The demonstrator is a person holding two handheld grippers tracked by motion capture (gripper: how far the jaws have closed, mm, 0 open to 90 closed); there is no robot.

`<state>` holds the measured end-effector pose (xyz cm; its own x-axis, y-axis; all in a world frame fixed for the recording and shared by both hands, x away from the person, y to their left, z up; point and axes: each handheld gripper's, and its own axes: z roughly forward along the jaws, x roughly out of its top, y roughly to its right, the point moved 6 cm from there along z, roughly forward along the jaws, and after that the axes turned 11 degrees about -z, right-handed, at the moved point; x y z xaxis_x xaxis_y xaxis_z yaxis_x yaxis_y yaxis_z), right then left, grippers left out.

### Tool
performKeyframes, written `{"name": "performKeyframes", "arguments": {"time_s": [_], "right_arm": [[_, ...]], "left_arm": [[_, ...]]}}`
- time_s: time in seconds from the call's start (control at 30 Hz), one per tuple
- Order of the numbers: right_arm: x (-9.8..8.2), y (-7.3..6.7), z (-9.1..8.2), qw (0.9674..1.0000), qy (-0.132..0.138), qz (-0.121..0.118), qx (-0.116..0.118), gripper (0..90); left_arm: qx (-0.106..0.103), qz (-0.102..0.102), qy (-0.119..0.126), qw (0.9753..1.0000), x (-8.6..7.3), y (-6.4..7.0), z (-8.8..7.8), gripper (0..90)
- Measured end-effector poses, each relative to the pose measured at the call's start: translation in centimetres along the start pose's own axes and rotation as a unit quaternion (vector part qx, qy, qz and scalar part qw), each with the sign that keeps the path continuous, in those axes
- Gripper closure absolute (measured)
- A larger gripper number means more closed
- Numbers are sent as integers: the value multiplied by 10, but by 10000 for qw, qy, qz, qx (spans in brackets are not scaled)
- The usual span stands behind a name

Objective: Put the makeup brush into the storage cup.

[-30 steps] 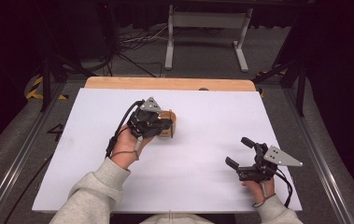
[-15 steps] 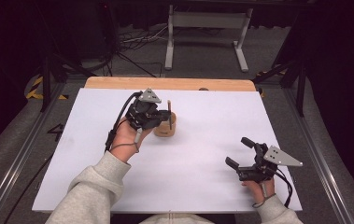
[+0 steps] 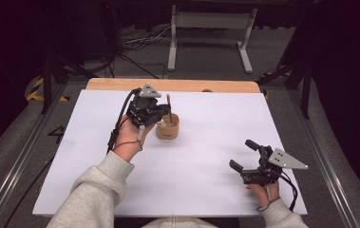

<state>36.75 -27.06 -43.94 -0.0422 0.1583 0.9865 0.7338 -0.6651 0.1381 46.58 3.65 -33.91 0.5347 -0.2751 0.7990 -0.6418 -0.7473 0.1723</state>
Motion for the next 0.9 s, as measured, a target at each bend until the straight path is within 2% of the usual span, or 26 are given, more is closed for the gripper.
{"name": "performKeyframes", "arguments": {"time_s": [0.3, 0.47, 0.9], "right_arm": [[0, 0, 0, 10000, 8, 2, -4, 4], [0, 0, 0, 10000, 12, 9, -4, 4], [0, 0, -1, 10000, 14, 8, -5, 4]], "left_arm": [[263, -351, 114, 9990, 4, -7, 5, 829], [423, -417, 110, 9982, 4, -11, 10, 828], [375, -489, -31, 9981, -3, -16, 26, 828]]}}
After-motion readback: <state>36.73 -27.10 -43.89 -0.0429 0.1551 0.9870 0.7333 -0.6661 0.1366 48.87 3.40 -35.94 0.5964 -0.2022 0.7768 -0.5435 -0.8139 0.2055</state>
